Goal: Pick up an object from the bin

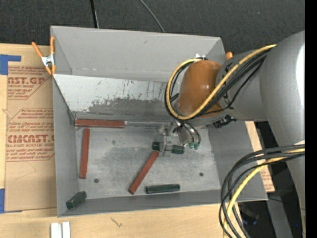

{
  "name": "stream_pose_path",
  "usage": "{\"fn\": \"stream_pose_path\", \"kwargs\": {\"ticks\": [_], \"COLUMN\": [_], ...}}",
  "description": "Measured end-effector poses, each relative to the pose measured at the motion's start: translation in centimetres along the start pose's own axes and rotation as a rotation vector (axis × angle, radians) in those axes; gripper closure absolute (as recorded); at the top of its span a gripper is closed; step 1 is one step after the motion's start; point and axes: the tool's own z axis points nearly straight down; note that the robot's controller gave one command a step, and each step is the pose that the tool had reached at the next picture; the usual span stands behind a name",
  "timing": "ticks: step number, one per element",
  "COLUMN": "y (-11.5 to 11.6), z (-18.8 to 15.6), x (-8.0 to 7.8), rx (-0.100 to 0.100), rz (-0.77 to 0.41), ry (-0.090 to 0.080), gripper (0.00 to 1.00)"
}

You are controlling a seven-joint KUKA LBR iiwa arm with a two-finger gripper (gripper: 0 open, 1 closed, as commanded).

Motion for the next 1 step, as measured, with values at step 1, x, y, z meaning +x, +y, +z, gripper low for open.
{"fn": "stream_pose_path", "kwargs": {"ticks": [1], "y": [0.78], "z": [0.01], "x": [-0.64], "rx": [0.0], "rz": [0.023], "ry": [0.0], "gripper": [1.0]}}
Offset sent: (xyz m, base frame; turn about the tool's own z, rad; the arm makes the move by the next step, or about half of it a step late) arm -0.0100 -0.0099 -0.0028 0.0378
